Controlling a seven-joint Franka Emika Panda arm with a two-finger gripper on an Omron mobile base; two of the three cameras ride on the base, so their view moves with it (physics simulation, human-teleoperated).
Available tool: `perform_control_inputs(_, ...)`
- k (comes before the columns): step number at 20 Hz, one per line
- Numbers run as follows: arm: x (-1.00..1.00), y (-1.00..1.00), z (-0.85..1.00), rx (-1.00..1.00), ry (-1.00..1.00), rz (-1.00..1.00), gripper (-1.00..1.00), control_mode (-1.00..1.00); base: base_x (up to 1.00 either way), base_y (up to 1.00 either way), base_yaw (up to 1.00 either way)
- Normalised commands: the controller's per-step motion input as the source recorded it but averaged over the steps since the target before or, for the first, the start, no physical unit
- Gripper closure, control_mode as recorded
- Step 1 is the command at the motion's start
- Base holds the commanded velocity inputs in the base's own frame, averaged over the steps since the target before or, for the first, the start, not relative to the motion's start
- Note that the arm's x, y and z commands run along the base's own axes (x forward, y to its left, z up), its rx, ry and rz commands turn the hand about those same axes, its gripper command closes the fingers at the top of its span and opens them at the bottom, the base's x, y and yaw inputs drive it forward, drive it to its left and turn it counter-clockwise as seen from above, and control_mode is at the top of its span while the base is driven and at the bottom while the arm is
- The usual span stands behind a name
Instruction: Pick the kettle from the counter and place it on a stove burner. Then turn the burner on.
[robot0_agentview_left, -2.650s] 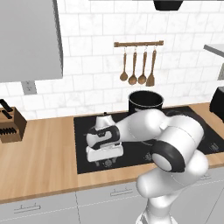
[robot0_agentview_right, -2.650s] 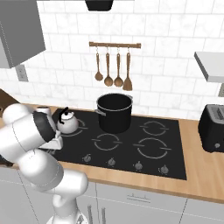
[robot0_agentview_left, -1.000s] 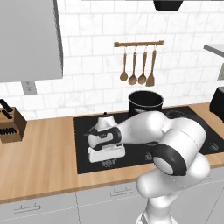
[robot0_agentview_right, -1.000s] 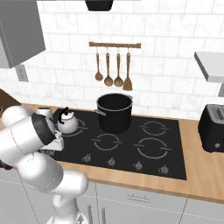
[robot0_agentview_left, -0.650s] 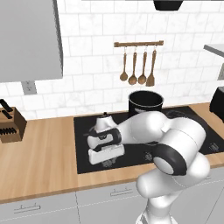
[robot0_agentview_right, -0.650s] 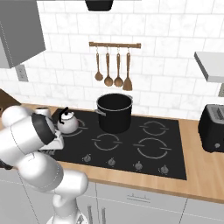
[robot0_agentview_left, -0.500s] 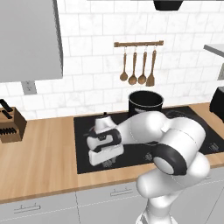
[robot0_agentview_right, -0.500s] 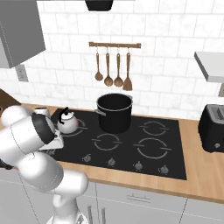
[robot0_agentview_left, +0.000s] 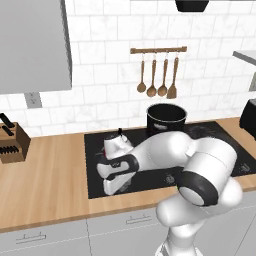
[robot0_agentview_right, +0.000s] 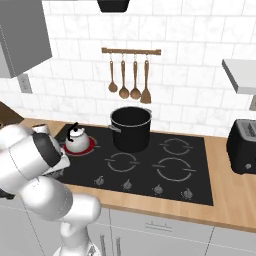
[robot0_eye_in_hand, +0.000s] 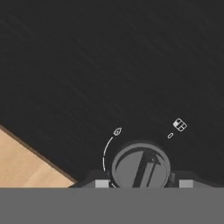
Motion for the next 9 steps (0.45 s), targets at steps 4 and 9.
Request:
perform_control_inputs(4, -0.5, 0.0, -0.1, 0.07, -0.09, 0.31, 1.0, -1.0, 0.0, 0.0, 0.0)
perform_control_inputs(9, -0.27, -0.15, -0.02, 0.08, -0.03, 0.29, 1.0, -1.0, 0.0, 0.0, 0.0)
